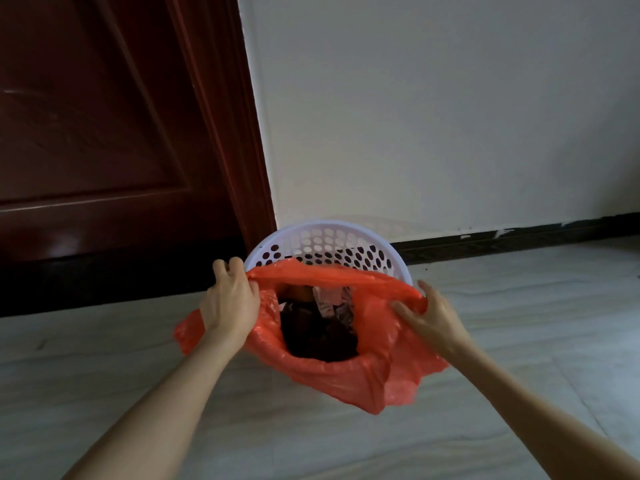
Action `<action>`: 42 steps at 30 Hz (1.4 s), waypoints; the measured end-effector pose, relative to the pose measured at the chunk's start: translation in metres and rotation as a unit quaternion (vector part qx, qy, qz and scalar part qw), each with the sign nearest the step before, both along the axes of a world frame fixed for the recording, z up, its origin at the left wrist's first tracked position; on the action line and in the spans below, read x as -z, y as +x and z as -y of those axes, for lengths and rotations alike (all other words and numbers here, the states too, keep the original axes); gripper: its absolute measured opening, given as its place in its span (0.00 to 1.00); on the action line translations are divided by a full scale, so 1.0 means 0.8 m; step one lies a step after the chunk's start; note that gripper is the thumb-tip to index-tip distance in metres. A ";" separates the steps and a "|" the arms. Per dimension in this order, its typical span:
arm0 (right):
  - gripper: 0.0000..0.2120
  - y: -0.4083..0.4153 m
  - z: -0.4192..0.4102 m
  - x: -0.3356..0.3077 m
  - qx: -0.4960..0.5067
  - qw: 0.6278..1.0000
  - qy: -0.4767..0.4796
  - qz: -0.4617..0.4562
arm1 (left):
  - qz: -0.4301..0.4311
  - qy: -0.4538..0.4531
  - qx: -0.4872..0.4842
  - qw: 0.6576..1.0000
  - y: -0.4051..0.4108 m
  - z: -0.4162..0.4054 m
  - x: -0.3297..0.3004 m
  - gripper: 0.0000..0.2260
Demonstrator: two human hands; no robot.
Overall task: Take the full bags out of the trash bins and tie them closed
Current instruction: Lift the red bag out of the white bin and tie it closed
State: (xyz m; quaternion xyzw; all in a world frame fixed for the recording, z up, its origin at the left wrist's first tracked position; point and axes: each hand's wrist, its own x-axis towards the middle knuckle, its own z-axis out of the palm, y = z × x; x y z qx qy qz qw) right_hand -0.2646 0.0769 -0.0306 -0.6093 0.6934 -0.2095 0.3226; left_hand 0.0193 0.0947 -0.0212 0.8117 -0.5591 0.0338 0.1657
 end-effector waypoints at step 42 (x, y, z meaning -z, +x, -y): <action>0.10 0.060 0.018 -0.023 -0.064 0.993 -0.083 -0.051 | -0.246 0.007 0.147 0.958 -0.004 -0.022 -0.006 0.07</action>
